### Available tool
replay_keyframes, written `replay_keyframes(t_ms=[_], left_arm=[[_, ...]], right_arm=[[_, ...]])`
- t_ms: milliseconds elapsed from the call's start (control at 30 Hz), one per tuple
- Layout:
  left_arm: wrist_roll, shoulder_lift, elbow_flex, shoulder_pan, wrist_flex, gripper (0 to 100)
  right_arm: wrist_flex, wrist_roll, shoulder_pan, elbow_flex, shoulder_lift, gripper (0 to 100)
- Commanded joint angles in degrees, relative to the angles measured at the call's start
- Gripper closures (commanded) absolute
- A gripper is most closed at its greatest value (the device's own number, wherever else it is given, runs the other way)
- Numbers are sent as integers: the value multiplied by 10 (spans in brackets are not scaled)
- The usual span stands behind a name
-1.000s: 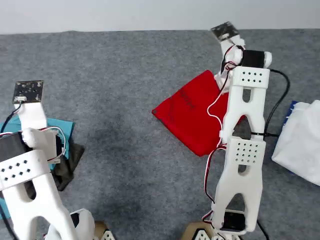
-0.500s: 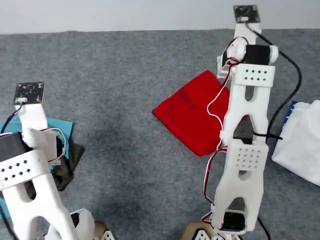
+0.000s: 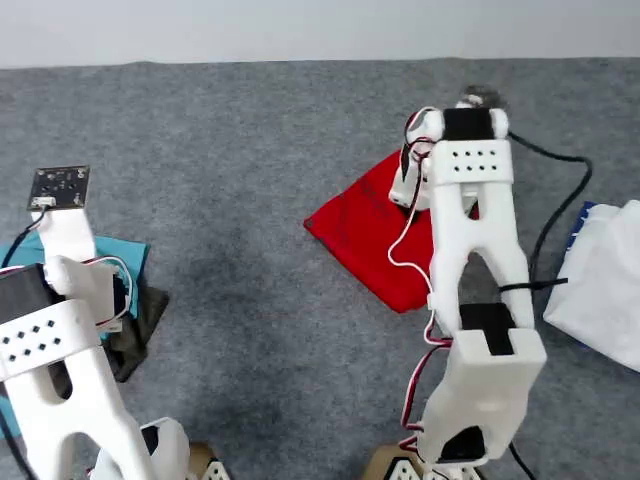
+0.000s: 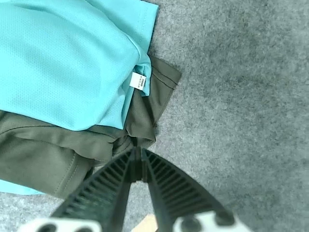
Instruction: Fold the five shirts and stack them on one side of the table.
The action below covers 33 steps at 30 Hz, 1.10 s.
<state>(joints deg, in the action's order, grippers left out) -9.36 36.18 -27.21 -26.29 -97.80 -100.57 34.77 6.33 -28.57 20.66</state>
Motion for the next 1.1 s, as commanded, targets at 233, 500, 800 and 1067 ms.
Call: replay_keyframes(t_ms=[233,500,800,1067], left_arm=[[-1,11,21,0,-2,994],[-1,11,21,0,-2,994],[-1,13,18,0,-4,994],[-1,14,18,0,-4,994]], right_arm=[[82,104,27,0,92,493],[154,117,19,0,160,471],[247,119,9,-1,261,473],[201,76,-15,-45,305,779]])
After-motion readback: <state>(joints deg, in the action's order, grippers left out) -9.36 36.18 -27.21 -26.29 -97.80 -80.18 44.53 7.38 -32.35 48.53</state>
